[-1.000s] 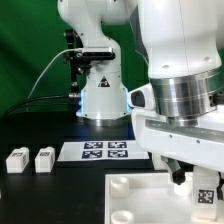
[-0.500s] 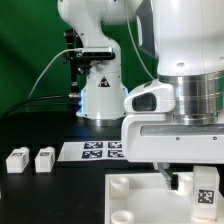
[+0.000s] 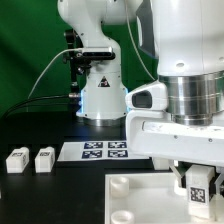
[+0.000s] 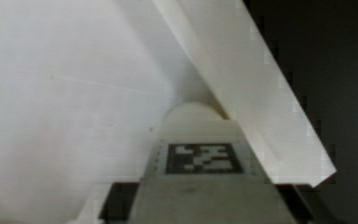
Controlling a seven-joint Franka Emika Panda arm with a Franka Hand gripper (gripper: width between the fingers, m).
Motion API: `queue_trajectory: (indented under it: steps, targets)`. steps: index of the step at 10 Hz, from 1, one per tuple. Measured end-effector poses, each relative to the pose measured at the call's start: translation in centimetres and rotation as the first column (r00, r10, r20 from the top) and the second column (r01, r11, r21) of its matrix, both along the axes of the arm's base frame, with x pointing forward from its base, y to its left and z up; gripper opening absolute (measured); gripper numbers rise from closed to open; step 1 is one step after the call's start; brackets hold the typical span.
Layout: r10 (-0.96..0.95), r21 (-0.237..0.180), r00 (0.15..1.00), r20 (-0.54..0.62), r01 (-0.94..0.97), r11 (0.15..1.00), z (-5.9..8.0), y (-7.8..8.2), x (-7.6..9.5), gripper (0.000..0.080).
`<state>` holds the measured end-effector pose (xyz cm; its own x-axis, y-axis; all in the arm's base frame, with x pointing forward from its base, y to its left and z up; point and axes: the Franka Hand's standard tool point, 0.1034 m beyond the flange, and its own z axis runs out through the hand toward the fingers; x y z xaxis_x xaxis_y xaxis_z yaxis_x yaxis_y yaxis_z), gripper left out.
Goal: Assemble one leg
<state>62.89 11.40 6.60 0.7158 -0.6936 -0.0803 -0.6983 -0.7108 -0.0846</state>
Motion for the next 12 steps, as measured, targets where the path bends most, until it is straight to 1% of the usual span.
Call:
queue_trajectory:
  steps: [1, 2, 3, 4, 6, 8, 9, 10, 11, 12]
  targets:
    - [-0.152, 0.019, 0.988, -0.020, 0.153, 0.988, -0.04, -0.20, 0.03, 0.0288]
    - [-0.360, 0.033, 0.932, -0.050, 0.362, 0.932, -0.07, -0.22, 0.05, 0.0288]
    - [-0.543, 0.036, 0.835, -0.088, 0.548, 0.836, -0.05, -0.03, 0.10, 0.0288]
    - [-0.669, 0.036, 0.732, -0.126, 0.678, 0.735, -0.05, -0.09, 0.15, 0.0288]
    - [-0.824, 0.009, 0.545, -0.157, 0.835, 0.551, -0.01, 0.24, 0.23, 0.0290]
    - [-0.824, 0.007, 0.544, -0.158, 0.835, 0.550, -0.05, 0.25, 0.15, 0.0290]
    - [-0.824, 0.007, 0.545, -0.158, 0.835, 0.551, -0.07, 0.28, 0.14, 0.0362]
    - [-0.823, 0.007, 0.546, -0.158, 0.834, 0.552, -0.07, 0.28, 0.13, 0.0523]
    - [-0.791, 0.015, 0.593, -0.151, 0.802, 0.598, -0.08, 0.29, 0.12, 0.0523]
    - [-0.724, 0.029, 0.676, -0.137, 0.734, 0.679, -0.11, 0.45, 0.08, 0.0623]
